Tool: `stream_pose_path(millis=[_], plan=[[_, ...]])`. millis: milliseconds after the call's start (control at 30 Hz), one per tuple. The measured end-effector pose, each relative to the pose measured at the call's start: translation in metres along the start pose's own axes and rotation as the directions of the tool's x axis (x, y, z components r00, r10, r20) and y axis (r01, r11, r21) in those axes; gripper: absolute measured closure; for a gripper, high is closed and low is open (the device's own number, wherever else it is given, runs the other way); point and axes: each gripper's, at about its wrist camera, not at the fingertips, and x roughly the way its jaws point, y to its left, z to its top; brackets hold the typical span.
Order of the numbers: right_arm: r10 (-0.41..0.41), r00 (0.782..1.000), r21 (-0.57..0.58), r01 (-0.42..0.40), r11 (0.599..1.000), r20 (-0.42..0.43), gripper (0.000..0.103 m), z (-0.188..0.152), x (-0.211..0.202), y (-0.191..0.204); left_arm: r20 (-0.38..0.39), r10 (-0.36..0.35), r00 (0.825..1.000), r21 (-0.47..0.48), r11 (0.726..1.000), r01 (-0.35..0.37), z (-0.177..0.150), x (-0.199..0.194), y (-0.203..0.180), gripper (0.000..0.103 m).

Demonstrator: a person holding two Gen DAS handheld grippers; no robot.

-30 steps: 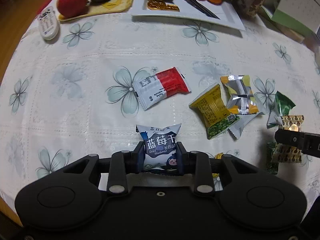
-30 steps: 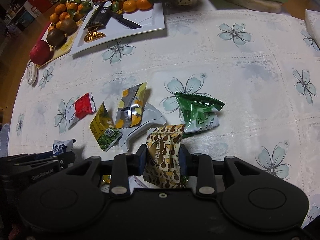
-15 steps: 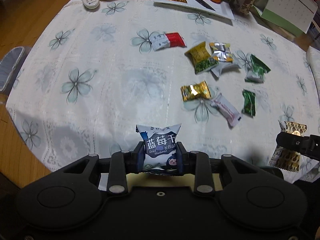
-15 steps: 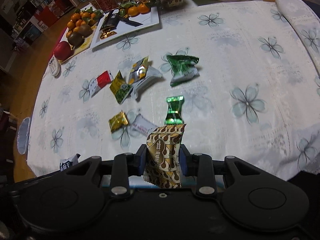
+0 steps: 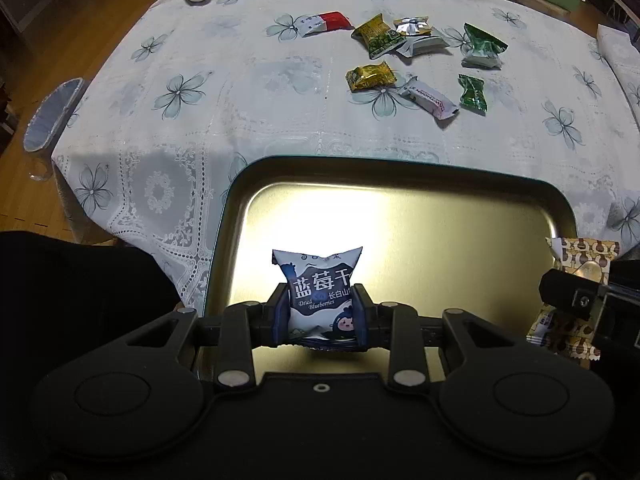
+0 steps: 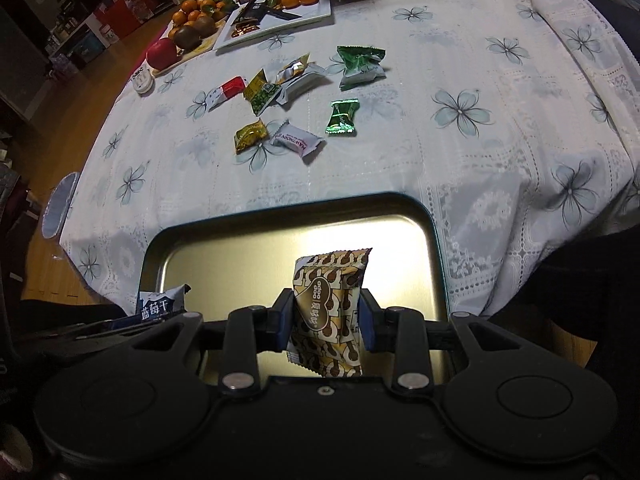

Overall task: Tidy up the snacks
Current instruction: 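Carry both packets back and release them onto the gold tray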

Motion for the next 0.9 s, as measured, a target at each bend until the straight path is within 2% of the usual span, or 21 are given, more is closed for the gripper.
stream_pose_path(millis=[333,600,700,767,900], plan=[[-0.026,1.000,0.006,0.026,1.000,0.003,0.068,-0.030,0.005,-0.009,-0.003,-0.007,1.000,-0.018,1.000,0.007,-0.024,0.001,-0.003,0.063],[-0.009,1.000,-0.012,0.010,1.000,0.018,0.068,-0.030,0.001,-0.006,-0.005,-0.008,1.000,-0.022,1.000,0.008,-0.027,0.004,-0.002,0.062],[-0.011,1.000,-0.009,0.012,1.000,0.020,0.065,-0.029,0.000,-0.005,0.003,-0.012,1.000,-0.021,1.000,0.012,-0.026,0.002,-0.002,0.059],[-0.002,1.000,-0.007,0.002,1.000,0.018,0.058,-0.029,0.001,-0.005,0.005,-0.014,1.000,-0.018,1.000,0.014,-0.026,0.001,-0.002,0.056],[-0.005,0.999,-0.023,0.006,1.000,0.032,0.053,-0.029,0.000,-0.004,0.002,-0.023,1.000,-0.016,1.000,0.023,-0.027,0.001,-0.002,0.056]])
